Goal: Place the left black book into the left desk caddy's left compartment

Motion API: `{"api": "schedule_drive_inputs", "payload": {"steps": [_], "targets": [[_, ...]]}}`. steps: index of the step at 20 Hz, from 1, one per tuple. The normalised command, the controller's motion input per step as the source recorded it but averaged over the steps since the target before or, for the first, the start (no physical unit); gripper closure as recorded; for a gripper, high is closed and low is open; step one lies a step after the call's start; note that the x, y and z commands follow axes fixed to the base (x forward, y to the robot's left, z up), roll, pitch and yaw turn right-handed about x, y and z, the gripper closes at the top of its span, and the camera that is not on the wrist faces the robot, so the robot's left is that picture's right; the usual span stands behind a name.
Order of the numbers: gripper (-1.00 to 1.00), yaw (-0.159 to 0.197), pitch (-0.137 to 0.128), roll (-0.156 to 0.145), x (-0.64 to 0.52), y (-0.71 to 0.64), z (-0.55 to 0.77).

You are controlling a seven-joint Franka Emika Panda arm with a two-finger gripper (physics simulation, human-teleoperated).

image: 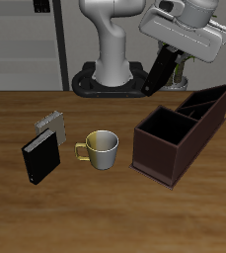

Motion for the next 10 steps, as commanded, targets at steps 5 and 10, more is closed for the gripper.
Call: {"api": "schedule_drive_inputs", "payload": {"steps": [5,10], "targets": [[1.0,-0.03,-0.027,-0.004,-0.39,0.31,-0.09],[1.0,-0.05,-0.007,-0.07,-0.36,0.15,-0.15]]}}
